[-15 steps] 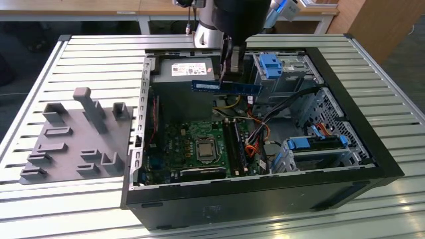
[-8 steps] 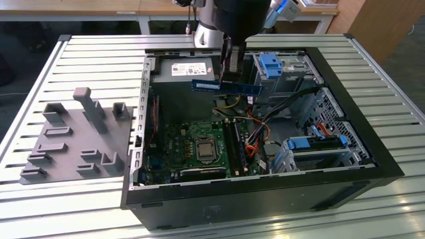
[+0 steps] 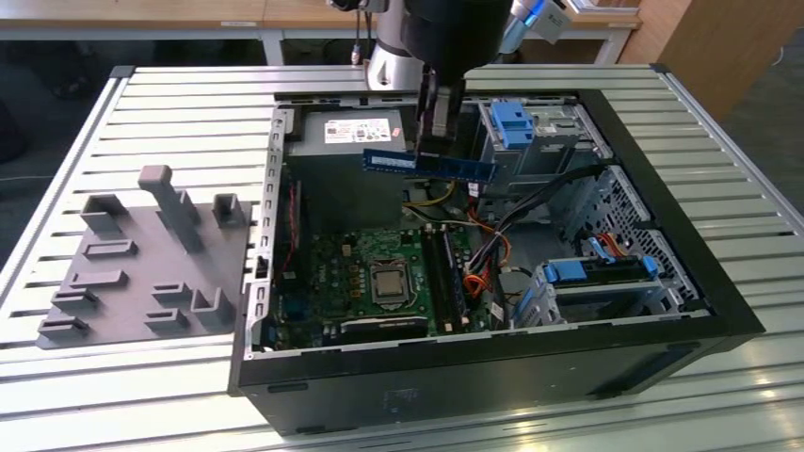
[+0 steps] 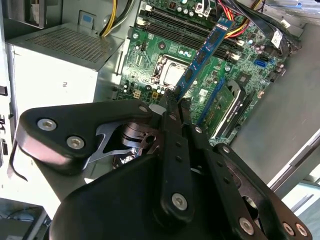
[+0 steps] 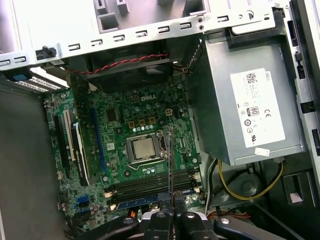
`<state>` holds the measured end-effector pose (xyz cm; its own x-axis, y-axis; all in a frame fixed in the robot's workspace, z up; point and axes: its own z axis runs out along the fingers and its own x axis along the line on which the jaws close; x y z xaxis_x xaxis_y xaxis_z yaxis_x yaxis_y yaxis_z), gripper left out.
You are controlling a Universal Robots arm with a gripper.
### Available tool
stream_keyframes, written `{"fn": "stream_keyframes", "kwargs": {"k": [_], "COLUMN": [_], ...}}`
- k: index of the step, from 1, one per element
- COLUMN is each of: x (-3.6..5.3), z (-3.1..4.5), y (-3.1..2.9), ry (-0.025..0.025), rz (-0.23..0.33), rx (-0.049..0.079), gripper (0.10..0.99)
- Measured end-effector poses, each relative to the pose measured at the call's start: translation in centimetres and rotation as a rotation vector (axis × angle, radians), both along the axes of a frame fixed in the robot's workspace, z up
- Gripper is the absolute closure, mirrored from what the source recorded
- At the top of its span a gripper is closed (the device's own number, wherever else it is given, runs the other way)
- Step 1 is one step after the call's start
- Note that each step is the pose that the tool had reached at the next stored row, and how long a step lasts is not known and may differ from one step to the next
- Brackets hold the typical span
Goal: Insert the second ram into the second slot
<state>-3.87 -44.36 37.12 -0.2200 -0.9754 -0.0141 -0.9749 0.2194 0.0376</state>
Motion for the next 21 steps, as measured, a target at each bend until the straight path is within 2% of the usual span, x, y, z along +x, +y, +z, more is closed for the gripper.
{"fn": "stream_keyframes", "kwargs": {"k": [21], "x": [0.0], "z": [0.0], "y": [0.0], "ry": [0.0], "rz": [-0.069], "rx": [0.0], "gripper": [0.949]}}
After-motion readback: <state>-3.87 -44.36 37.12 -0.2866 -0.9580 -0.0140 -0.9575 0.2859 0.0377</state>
